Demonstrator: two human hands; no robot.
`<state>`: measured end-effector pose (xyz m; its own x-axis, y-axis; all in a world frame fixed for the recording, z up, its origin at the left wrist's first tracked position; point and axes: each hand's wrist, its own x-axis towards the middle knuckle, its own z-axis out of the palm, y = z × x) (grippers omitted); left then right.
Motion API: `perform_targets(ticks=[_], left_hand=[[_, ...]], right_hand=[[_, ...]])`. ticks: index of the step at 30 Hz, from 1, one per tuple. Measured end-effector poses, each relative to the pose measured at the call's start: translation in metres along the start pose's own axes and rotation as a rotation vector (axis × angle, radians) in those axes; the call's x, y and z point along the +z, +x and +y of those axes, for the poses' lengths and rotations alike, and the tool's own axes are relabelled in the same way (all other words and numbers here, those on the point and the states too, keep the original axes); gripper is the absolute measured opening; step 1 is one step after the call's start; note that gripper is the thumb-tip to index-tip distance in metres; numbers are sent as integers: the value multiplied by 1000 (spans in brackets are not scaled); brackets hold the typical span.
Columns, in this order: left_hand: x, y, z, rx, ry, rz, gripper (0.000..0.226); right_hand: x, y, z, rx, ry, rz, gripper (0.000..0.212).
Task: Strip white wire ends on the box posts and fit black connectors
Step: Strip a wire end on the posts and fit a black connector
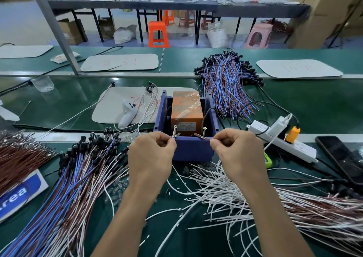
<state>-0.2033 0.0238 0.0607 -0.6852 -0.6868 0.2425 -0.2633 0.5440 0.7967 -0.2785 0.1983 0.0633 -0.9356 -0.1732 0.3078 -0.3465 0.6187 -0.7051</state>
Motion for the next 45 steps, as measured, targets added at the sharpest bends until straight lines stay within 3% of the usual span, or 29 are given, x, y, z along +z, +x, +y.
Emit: perform_targets(ticks=[27,35,39,45], left_hand=[[-1,2,1,-28,2,0,19],[-12,3,-17,-173,-77,166,31],[-16,9,-35,-394,-447,151,29],[-36,12,-67,-485,-715,193,24]], right_hand=[[11,-6,-6,-17,-52,102,13],[-19,-27,0,-95,-227,-224,9],[-22,-36,10,-54,-314,-368,16],[-13,-57,12,-32,-167,-493,14]])
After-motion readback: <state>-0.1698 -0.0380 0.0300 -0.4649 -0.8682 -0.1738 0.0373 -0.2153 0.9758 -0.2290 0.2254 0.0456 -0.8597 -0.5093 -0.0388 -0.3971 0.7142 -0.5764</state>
